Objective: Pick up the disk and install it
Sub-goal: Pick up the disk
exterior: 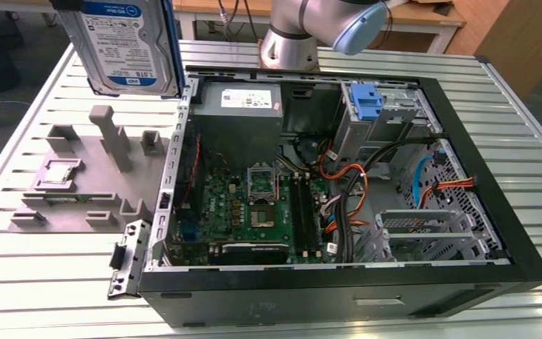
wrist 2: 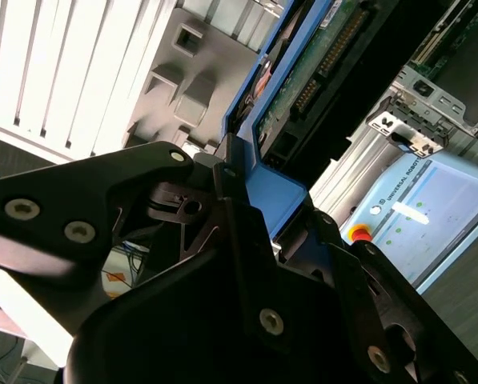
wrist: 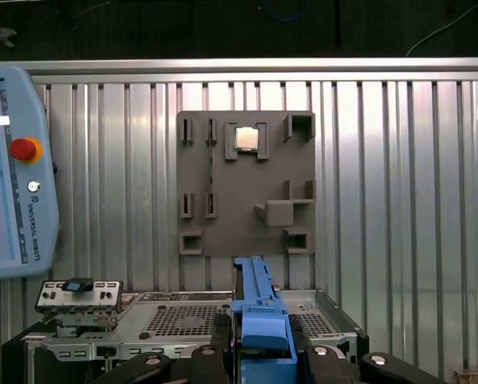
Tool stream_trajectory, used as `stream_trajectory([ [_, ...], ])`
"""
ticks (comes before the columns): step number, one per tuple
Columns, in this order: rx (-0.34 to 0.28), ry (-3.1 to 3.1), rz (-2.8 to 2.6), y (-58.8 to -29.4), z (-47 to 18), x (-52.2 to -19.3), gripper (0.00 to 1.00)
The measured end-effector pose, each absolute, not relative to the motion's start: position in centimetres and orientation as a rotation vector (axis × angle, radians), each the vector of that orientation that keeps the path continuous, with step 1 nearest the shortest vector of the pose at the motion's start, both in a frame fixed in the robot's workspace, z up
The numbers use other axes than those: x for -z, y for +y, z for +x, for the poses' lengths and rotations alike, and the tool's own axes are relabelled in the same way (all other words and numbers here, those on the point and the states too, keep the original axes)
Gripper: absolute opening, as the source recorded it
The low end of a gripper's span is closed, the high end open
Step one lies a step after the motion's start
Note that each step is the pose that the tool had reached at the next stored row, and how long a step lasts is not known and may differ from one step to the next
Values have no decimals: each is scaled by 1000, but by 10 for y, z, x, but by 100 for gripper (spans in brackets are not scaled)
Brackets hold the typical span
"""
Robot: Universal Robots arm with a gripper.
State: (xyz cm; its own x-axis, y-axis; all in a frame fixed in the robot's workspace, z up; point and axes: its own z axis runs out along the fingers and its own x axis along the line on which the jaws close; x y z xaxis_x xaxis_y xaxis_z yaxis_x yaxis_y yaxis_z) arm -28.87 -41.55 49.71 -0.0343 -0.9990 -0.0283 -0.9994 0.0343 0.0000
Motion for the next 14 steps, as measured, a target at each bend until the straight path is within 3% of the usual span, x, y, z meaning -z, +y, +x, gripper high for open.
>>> stream_trajectory([
  [14, -31, 2244, -2169, -416, -284, -497, 36],
])
